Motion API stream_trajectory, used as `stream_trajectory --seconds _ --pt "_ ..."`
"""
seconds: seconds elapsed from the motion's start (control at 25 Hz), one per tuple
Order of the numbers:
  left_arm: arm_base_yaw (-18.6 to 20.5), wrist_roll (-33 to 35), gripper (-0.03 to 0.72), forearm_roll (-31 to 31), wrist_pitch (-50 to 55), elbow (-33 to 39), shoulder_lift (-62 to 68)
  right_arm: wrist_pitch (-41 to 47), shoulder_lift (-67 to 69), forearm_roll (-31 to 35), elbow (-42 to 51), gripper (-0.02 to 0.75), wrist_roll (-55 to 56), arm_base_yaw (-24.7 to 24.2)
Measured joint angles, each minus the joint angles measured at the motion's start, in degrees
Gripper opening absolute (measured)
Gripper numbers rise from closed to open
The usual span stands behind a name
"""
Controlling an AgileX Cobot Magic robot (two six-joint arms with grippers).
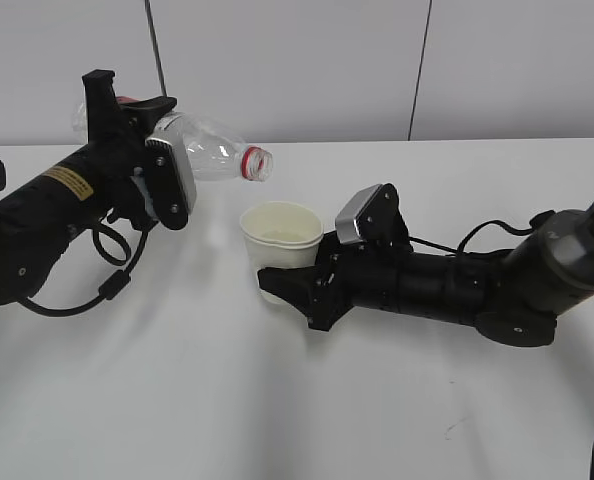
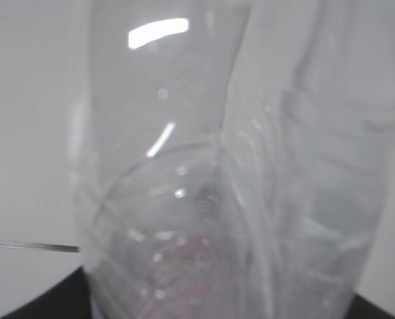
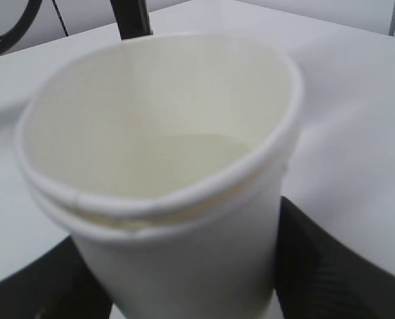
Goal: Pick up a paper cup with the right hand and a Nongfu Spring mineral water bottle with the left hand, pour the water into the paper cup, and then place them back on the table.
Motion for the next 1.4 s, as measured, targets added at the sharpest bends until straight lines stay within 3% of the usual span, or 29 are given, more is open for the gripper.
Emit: stream_trajectory --seconds 0.76,1.04,1.4 --pt "0.0 -1.1 0.326 -0.1 -0.1 0.0 0.0 0.0 0.0 1.6 0.0 0.473 -0.1 0.0" --pt "0.0 -9.5 0.326 -1.8 1.5 0.0 0.0 0.0 0.0 4.1 0.0 0.473 -1.9 0.0" --pt "0.0 -29.1 0.326 -3.5 1.9 0.0 0.0 -0.3 0.0 9.7 0.0 0.472 -6.2 0.0"
